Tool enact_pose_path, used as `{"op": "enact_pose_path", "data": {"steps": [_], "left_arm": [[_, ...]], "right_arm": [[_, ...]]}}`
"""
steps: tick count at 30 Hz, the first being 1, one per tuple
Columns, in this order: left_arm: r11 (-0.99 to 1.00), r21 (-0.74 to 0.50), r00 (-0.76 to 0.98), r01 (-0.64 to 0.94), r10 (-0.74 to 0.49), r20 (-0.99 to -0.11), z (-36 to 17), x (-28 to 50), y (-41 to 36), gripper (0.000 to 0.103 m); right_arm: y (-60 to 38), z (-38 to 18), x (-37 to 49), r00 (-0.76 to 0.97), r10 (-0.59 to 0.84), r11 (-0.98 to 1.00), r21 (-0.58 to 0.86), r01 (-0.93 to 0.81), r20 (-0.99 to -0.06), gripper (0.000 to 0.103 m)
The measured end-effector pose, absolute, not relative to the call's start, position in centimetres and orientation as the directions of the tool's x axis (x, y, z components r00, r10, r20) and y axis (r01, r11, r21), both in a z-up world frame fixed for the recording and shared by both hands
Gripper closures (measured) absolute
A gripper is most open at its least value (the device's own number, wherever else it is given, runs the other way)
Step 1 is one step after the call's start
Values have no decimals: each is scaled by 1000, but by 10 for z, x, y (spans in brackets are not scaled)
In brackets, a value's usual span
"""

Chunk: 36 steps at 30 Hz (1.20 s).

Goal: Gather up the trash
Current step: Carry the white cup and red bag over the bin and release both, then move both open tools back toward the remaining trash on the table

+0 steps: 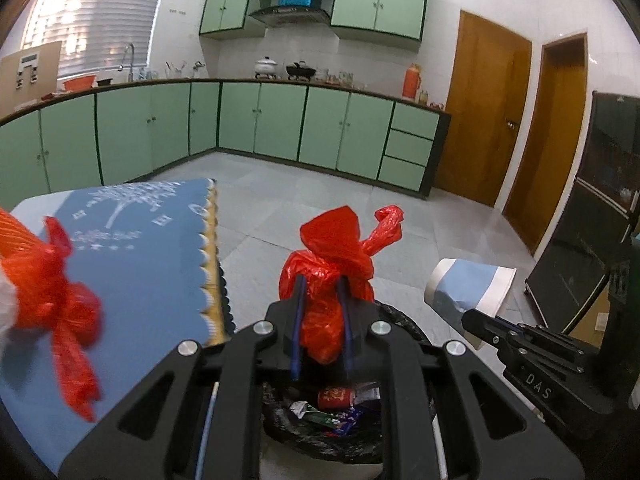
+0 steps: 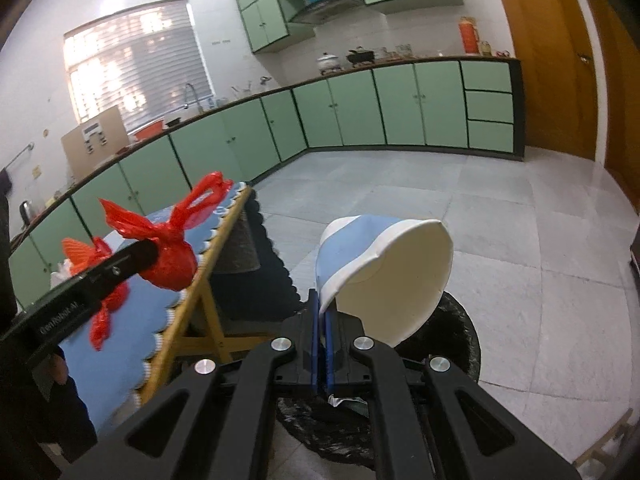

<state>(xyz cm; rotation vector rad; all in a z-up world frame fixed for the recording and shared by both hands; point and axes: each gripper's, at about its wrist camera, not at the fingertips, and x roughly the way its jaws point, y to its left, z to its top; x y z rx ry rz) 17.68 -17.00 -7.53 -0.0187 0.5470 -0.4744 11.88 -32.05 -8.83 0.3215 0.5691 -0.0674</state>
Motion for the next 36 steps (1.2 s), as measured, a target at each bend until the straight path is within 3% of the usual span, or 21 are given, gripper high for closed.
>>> {"op": "enact_pose_path", "data": {"steps": [9,14,23,30,36], "left_arm": [[890,-131,688,436,-424,-588,-107,218,-211,86],[894,-134,656,428,-410,-634,-120,237,-221,78],[883,-177,673,435,-449,-588,-98,237,-204,65],[892,-170,745,420,-445,-496,-55,211,-158,53],[939,-125,827,321,-342,-446,-32,182,-87,30]], "right_arm": [[-352,-117,145,812,30,933,307,186,-584,99],[-364,-125,155,794,35,930,311,197,-607,85],[-363,-106,143,818,10,933,299,199,-575,68],[-329,-61,131,862,1,952,264,154,-507,33],[-279,-28,124,894,43,963,257,82,-446,7]]}}
